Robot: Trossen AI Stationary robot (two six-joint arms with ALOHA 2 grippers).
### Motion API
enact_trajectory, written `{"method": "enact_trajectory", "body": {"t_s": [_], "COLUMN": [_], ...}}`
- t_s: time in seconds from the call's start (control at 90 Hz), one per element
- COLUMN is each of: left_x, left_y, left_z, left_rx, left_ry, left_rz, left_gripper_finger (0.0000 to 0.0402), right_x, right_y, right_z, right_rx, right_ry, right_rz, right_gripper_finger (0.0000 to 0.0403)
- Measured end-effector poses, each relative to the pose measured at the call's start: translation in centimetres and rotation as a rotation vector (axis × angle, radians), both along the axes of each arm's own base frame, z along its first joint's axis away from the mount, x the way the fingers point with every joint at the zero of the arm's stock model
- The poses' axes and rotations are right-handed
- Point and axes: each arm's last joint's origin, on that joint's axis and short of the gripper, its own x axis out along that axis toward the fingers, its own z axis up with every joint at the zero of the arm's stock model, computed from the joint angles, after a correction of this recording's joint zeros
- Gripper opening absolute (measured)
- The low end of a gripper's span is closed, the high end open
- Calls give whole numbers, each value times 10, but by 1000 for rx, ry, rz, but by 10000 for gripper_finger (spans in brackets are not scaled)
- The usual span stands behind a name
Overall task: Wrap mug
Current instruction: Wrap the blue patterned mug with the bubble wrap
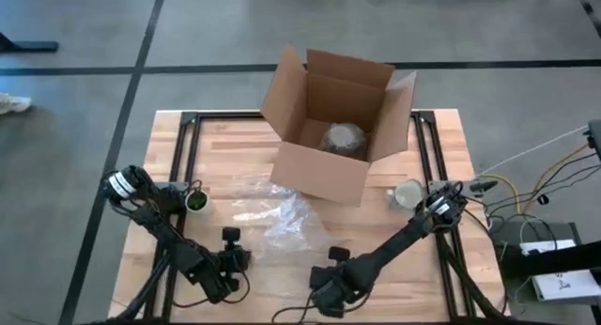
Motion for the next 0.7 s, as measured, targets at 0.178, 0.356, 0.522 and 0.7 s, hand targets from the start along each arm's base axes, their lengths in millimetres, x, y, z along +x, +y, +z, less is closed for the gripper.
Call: {"method": "enact_trajectory", "body": {"t_s": [0.178, 0.356, 0.522, 0.7], "left_x": [14, 30, 39, 50], "left_y": [-10, -28, -39, -46], "left_z": [17, 66, 104, 145], "left_rx": [3, 38, 58, 91], "left_ry": [24, 29, 31, -46], "left_rz": [-45, -89, -118, -141], "left_gripper_finger": [2, 1, 0, 0], "right_x": [12, 17, 17, 17], "right_y": [8, 11, 11, 11], "right_z": [5, 8, 8, 8], "right_rx": [60, 84, 83, 64], "right_ry": [-133, -192, -192, -203], "right_rz": [79, 111, 111, 108], "right_gripper_finger": [0, 0, 0, 0]}}
